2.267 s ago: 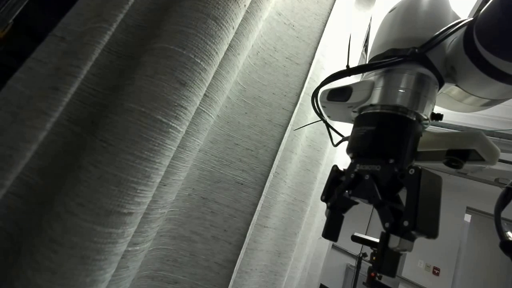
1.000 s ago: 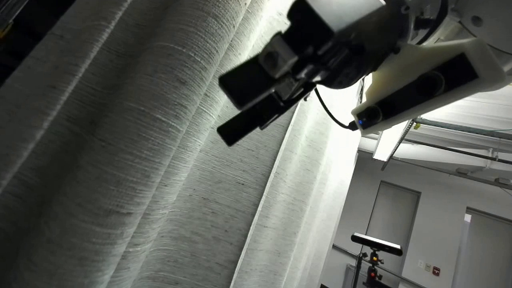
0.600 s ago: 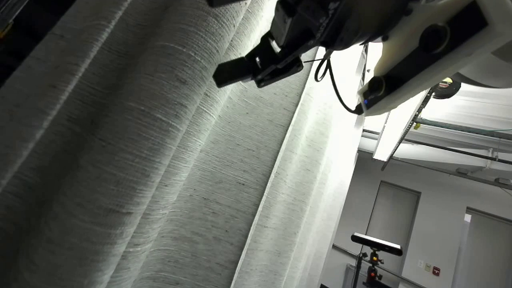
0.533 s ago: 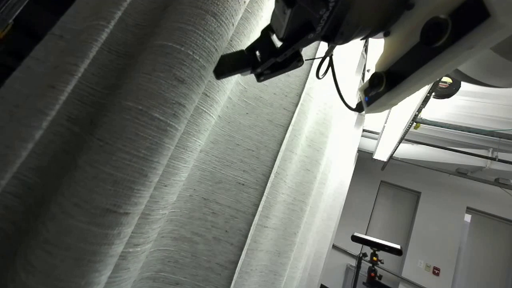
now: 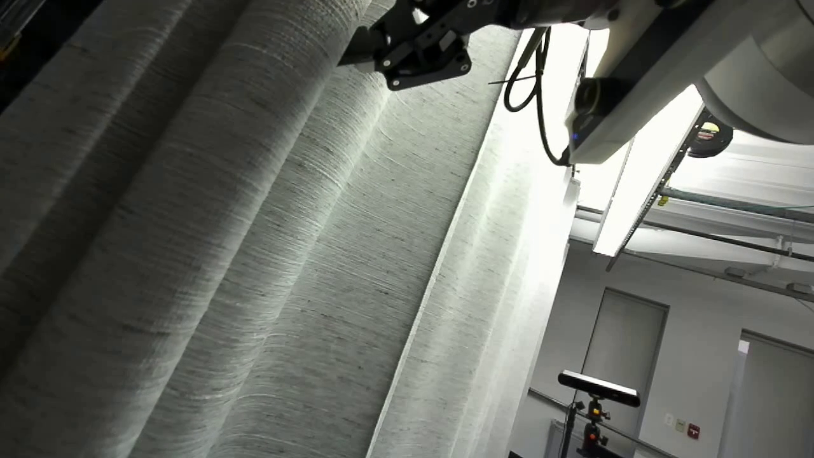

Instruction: Move the curtain to the right

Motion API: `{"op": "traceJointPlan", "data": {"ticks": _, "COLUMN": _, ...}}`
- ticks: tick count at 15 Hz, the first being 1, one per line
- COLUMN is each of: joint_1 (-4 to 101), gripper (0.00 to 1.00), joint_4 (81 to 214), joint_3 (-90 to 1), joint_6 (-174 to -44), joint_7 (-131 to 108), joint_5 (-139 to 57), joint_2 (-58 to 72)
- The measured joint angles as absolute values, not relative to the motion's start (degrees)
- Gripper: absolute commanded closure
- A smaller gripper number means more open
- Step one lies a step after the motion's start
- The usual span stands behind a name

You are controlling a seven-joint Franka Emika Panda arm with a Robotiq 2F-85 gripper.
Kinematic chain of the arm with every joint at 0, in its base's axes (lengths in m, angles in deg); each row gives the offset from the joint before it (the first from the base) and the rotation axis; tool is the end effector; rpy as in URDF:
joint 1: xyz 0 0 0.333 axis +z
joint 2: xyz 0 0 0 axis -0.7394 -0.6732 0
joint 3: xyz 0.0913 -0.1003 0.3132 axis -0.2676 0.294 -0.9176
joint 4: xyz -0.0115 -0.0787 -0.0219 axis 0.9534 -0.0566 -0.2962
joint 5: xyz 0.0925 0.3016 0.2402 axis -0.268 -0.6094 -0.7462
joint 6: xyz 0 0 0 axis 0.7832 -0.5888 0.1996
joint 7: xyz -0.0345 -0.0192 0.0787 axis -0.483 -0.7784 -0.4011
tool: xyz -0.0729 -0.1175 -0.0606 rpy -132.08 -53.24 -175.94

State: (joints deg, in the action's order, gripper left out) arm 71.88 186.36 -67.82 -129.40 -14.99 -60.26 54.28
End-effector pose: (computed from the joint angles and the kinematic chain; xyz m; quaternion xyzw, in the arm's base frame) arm 0.3239 0.3500 0.6428 -0.8575 -0.2567 -0.4015 0.1936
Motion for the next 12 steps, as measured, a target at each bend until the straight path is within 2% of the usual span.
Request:
{"op": "traceJointPlan", "data": {"ticks": 4, "joint_1": 69.0, "gripper": 0.06, "joint_4": 186.3, "joint_3": -69.3, "joint_6": -132.9, "joint_7": -9.6, "joint_5": -56.6, "joint_2": 51.8}}
{"op": "traceJointPlan", "data": {"ticks": 5, "joint_1": 68.3, "gripper": 0.14, "joint_4": 186.2, "joint_3": -69.7, "joint_6": -133.5, "joint_7": -8.6, "joint_5": -55.8, "joint_2": 51.3}}
{"op": "traceJointPlan", "data": {"ticks": 6, "joint_1": 67.8, "gripper": 0.15, "joint_4": 186.1, "joint_3": -70.0, "joint_6": -134.0, "joint_7": -7.6, "joint_5": -55.2, "joint_2": 50.9}}
{"op": "traceJointPlan", "data": {"ticks": 7, "joint_1": 67.4, "gripper": 0.26, "joint_4": 186.0, "joint_3": -70.3, "joint_6": -134.4, "joint_7": -6.8, "joint_5": -54.7, "joint_2": 50.5}}
{"op": "traceJointPlan", "data": {"ticks": 9, "joint_1": 66.7, "gripper": 0.15, "joint_4": 185.7, "joint_3": -71.0, "joint_6": -135.0, "joint_7": -5.4, "joint_5": -53.9, "joint_2": 50.0}}
{"op": "traceJointPlan", "data": {"ticks": 12, "joint_1": 66.1, "gripper": 0.07, "joint_4": 185.2, "joint_3": -72.1, "joint_6": -135.4, "joint_7": -3.7, "joint_5": -52.9, "joint_2": 49.8}}
